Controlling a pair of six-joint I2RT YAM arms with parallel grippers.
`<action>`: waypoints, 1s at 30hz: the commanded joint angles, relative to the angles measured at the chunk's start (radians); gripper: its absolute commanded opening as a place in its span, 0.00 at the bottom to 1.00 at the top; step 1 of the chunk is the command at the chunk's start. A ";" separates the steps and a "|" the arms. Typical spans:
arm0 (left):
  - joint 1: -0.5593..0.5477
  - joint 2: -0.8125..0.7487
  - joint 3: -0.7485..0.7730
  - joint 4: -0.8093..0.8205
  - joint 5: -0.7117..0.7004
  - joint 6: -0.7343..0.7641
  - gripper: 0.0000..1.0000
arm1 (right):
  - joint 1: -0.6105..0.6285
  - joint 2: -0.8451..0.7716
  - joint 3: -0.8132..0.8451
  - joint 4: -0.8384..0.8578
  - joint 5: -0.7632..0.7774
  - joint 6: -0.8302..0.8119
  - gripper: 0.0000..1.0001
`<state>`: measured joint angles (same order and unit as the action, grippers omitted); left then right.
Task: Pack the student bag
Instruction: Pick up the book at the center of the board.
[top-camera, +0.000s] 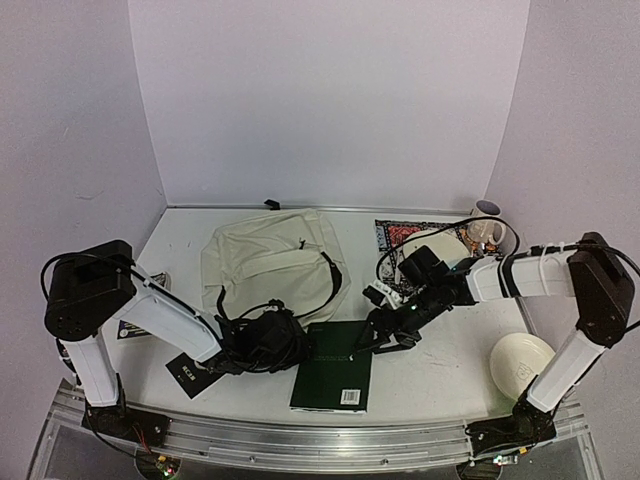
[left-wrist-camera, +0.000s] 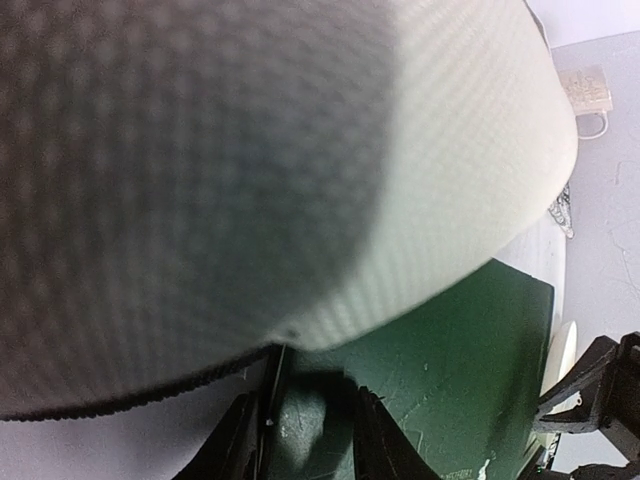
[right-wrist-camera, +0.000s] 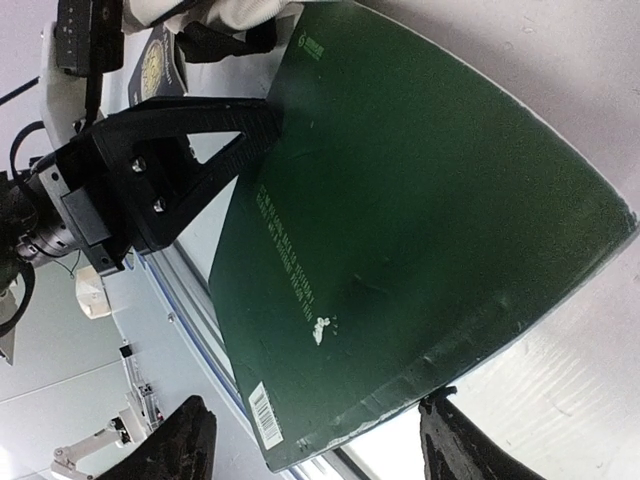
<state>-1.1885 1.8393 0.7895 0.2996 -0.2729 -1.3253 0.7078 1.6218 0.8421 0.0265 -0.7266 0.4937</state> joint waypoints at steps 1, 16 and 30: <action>-0.017 -0.017 0.013 0.159 0.096 -0.044 0.35 | 0.040 0.005 0.055 0.163 -0.013 0.038 0.69; -0.019 -0.086 0.026 0.204 0.135 0.015 0.27 | 0.039 0.085 0.089 0.230 0.094 0.085 0.68; -0.019 -0.148 -0.010 0.290 0.149 -0.008 0.22 | 0.038 0.118 0.075 0.231 0.171 0.069 0.71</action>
<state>-1.1847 1.7479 0.7775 0.3741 -0.2070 -1.3086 0.7208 1.7355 0.8555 0.1341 -0.4883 0.5805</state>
